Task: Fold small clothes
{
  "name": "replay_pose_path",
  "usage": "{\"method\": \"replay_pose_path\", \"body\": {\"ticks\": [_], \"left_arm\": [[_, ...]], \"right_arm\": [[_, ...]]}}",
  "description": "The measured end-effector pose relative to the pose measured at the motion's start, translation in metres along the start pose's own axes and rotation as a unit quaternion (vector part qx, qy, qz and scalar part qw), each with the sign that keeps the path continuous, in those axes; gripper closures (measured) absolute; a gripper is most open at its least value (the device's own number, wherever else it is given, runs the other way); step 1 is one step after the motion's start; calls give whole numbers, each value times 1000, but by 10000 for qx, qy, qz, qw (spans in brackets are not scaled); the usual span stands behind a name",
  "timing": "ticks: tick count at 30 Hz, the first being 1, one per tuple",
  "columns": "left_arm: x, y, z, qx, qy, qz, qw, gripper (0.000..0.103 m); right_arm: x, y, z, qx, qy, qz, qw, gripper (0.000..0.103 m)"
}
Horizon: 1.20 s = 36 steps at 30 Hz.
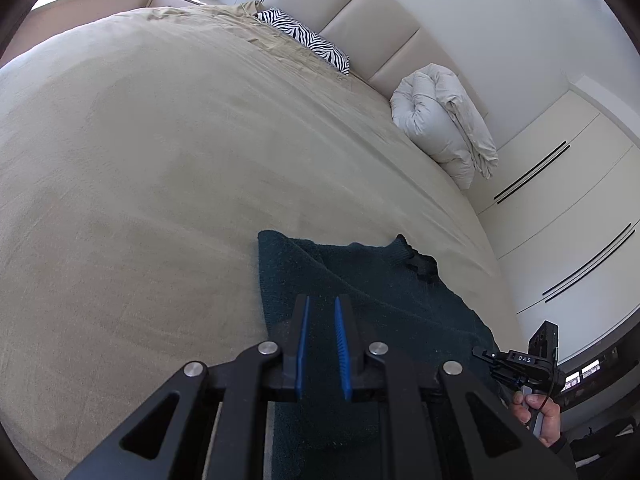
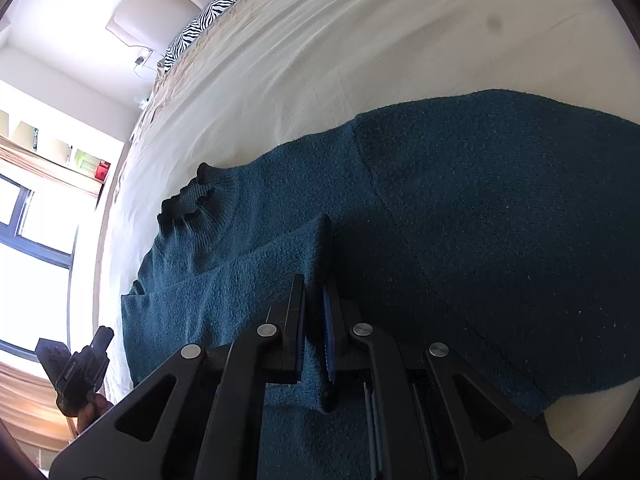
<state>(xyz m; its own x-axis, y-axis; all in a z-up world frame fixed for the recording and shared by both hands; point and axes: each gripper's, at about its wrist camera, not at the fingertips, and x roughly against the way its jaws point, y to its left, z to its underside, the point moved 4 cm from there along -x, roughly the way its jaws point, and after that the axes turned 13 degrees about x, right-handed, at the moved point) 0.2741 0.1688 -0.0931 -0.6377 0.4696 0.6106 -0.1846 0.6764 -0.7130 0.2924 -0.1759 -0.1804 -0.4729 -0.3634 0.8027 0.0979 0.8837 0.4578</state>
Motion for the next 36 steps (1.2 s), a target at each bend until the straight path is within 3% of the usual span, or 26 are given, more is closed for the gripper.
{"method": "replay_pose_path", "body": {"ticks": [8, 11, 16, 22, 26, 29, 36], "left_arm": [[-40, 15, -15, 168, 293, -68, 9994, 89], [-55, 21, -18, 92, 397, -221, 9989, 99], [-54, 20, -16, 28, 463, -204, 9987, 99], [-18, 3, 15, -548, 342, -257, 9976, 100], [-18, 7, 49, -880, 420, -498, 9940, 100], [-11, 10, 59, -756, 377, -443, 9954, 100], [-5, -1, 81, -1181, 341, -736, 9897, 93]], "right_arm": [[-4, -7, -1, -94, 45, -218, 9997, 96], [-3, -11, 0, -153, 47, -360, 9992, 96], [-3, -18, 3, -398, 30, -613, 9973, 95], [13, -9, 16, -402, -24, -536, 9978, 94], [17, -6, 32, -230, -6, -363, 9991, 94], [16, -13, 43, -385, -44, -488, 9981, 94], [34, -20, 58, -389, -170, -406, 9983, 89]]}}
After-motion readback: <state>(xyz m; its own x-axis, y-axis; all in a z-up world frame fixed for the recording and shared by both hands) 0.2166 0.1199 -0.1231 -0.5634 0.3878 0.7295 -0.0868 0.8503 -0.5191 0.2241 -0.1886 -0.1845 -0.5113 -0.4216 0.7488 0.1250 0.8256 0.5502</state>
